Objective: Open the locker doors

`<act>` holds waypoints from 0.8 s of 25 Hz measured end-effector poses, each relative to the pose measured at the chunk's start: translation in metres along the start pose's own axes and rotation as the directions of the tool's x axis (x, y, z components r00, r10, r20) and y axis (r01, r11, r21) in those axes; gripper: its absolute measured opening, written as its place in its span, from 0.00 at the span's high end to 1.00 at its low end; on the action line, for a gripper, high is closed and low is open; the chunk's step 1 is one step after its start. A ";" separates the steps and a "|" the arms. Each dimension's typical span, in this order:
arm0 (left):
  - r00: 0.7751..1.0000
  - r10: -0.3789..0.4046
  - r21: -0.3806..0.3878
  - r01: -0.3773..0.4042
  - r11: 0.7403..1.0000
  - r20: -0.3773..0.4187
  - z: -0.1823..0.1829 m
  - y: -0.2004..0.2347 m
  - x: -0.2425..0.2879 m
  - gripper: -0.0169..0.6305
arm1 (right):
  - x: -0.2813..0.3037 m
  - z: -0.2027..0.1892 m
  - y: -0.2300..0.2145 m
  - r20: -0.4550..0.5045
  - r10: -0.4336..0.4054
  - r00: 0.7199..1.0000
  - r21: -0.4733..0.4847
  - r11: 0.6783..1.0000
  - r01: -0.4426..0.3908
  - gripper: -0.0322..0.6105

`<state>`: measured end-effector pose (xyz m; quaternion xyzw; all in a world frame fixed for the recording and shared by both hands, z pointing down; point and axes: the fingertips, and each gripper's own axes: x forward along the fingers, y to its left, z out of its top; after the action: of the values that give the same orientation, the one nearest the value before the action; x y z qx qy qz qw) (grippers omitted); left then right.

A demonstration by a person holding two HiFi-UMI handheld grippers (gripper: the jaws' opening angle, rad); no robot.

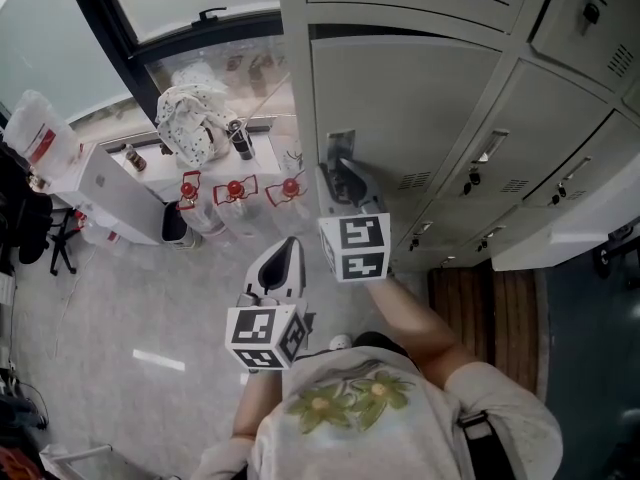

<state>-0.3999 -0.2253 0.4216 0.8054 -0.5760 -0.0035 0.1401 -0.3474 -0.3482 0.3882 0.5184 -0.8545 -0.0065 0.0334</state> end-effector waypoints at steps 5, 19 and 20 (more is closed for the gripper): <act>1.000 -0.011 -0.002 0.011 1.000 0.003 -0.001 -0.008 -0.004 0.93 | -0.011 -0.001 0.004 -0.003 0.020 1.000 0.000 1.000 -0.020 0.77; 1.000 -0.023 -0.004 0.023 1.000 -0.018 -0.011 -0.027 -0.004 0.93 | -0.041 0.000 0.007 0.008 0.089 0.996 -0.006 0.996 -0.089 0.77; 1.000 -0.022 -0.005 0.021 1.000 -0.019 -0.012 -0.028 -0.004 0.93 | -0.043 0.000 0.007 0.009 0.093 0.996 -0.004 0.996 -0.093 0.77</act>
<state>-0.3734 -0.2110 0.4263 0.8112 -0.5659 0.0015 0.1474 -0.3339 -0.3066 0.3868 0.4777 -0.8779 -0.0092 0.0307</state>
